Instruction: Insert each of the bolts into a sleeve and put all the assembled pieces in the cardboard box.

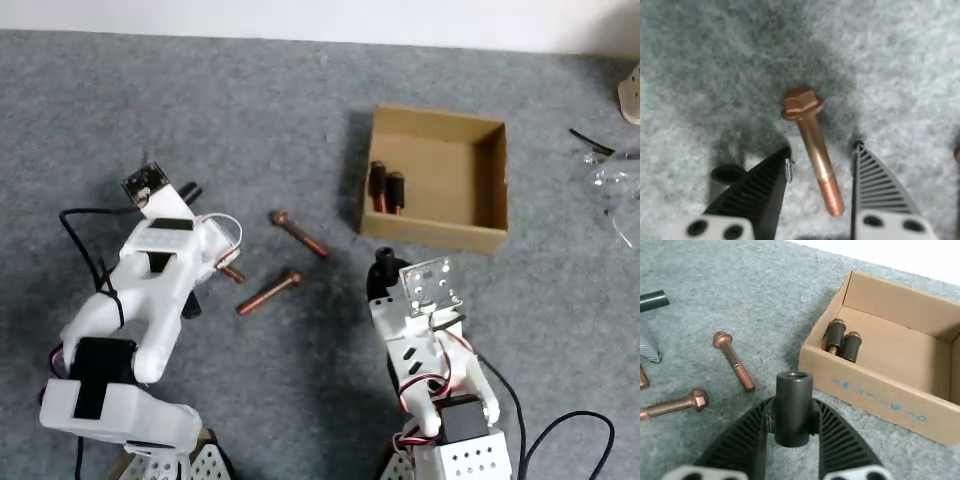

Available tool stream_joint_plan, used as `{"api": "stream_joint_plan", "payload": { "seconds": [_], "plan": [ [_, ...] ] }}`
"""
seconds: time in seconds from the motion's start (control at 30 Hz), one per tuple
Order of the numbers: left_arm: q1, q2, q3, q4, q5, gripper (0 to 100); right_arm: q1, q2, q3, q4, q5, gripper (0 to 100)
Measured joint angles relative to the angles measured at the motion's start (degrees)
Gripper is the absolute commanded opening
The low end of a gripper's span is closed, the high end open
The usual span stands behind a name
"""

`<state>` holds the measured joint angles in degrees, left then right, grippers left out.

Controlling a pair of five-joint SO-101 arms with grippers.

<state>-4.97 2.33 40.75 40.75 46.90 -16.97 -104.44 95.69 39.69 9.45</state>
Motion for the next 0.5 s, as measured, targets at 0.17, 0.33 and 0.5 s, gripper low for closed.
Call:
{"api": "stream_joint_plan", "payload": {
  "seconds": [0.17,0.33,0.5],
  "plan": [
    [-0.53,0.09,-0.35,0.0,2.55,18,0.0,0.0,0.0,0.0,0.0,0.4],
    [-0.97,0.09,-0.35,0.0,2.81,8,0.0,0.0,0.0,0.0,0.0,0.4],
    [-0.97,0.09,-0.79,0.0,2.9,0,0.0,0.0,0.0,0.0,0.0,0.4]
  ]
}}
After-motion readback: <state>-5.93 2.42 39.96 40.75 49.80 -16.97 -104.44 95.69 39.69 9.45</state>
